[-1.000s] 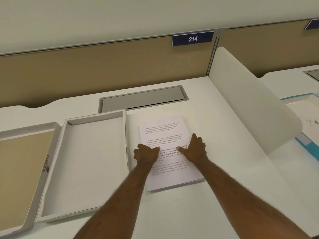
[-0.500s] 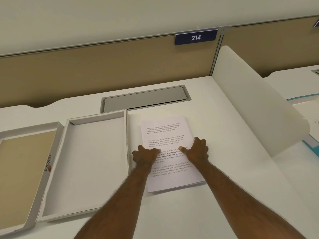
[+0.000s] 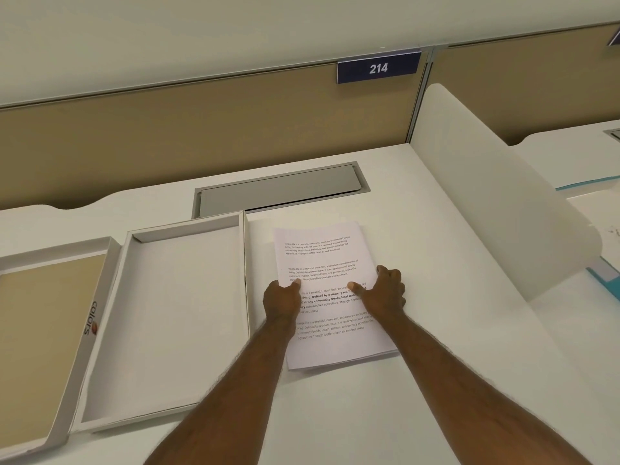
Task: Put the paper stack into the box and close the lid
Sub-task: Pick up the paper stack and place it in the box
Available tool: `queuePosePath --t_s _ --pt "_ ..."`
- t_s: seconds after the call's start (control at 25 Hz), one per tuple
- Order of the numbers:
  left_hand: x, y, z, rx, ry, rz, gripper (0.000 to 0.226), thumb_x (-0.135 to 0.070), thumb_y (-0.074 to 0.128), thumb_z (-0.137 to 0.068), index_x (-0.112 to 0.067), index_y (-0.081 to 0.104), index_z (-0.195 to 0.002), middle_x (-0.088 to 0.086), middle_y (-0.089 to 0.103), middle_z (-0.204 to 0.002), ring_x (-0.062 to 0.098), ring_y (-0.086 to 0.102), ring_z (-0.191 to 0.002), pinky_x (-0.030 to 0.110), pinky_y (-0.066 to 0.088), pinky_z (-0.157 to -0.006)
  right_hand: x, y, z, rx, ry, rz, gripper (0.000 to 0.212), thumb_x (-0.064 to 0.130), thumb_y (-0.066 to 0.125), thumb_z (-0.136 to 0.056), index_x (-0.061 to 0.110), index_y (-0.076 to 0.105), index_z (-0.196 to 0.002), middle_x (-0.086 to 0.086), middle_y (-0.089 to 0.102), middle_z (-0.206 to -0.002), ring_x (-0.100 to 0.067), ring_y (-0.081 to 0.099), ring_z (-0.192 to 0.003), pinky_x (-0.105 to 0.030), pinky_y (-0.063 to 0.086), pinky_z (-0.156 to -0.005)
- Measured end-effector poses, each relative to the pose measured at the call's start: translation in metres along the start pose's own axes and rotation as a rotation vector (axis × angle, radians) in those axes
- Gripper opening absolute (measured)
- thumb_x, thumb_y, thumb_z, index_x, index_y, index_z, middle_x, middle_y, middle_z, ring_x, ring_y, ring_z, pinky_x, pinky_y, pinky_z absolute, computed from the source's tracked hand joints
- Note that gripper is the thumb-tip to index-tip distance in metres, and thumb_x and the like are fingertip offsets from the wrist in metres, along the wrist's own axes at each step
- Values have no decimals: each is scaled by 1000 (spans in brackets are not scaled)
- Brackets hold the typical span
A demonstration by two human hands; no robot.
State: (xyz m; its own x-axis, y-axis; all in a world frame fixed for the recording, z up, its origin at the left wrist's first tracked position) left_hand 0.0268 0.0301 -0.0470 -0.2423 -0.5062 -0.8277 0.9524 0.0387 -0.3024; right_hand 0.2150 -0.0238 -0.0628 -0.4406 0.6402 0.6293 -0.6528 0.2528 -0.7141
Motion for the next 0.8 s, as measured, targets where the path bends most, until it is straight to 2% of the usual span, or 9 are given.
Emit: queuePosePath --t_s 0.12,0.24,0.32,0.4,0.52,0.64,0.72,0.8 --pt "2 -5 16 58 211 105 13 -19 63 -91 -11 61 -101 12 70 -112 28 68 -99 48 56 -90 -3 -4 -2 0 11 -61 83 49 74 -74 11 40 -140 -11 41 -137 -33 40 -130 -50 38 -103" --pt "4 -10 28 134 323 164 19 -24 64 -91 -14 58 -106 10 68 -111 28 70 -98 50 60 -84 -4 -12 -5 27 25 -177 80 56 77 -67 13 55 -130 -9 52 -130 -32 50 -123 -51 44 -103" --pt "-1 -14 34 180 401 188 17 -26 64 -90 -20 57 -105 10 67 -111 27 70 -98 48 61 -81 0 -23 -9 93 59 -429 73 52 82 -62 9 64 -118 -10 64 -119 -30 63 -109 -48 53 -95" --pt "-11 -18 38 199 483 202 13 -28 63 -90 -27 56 -101 10 65 -111 26 70 -98 45 62 -80 10 -36 -11 160 77 -707 62 36 85 -67 2 64 -114 -15 71 -110 -31 71 -96 -47 58 -86" --pt "-31 -23 42 155 593 221 14 -27 61 -90 -37 53 -95 8 59 -109 23 65 -99 39 59 -81 34 -59 -8 19 -98 -782 47 25 79 -77 4 56 -111 -14 70 -110 -29 71 -92 -44 60 -80" --pt "-48 -26 43 118 697 249 14 -29 56 -91 -37 47 -98 3 53 -105 19 59 -99 26 54 -80 53 -72 8 -125 -323 -746 37 26 73 -82 17 50 -110 0 66 -105 -17 68 -92 -29 59 -73" --pt "-50 -28 43 138 730 251 18 -30 53 -91 -30 43 -106 3 54 -109 16 59 -101 17 54 -77 55 -72 20 -174 -396 -736 35 28 68 -86 18 48 -113 4 64 -104 -12 66 -93 -25 58 -73" --pt "-52 -32 46 159 743 250 25 -30 55 -92 -31 40 -111 -9 57 -107 5 63 -98 8 53 -71 55 -70 31 -206 -442 -718 40 32 68 -85 18 47 -116 8 63 -105 -4 65 -93 -24 58 -75"
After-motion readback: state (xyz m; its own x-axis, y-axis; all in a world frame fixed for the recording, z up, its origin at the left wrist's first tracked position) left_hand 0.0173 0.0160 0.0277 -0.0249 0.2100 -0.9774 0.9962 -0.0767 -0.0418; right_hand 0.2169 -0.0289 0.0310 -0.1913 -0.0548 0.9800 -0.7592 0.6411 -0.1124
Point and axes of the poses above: each hand's wrist, its own z-axis away from the middle knuckle, its own y-axis out of the palm, x = y × z, the point moved 2 cm from there along -z, towards the middle knuckle
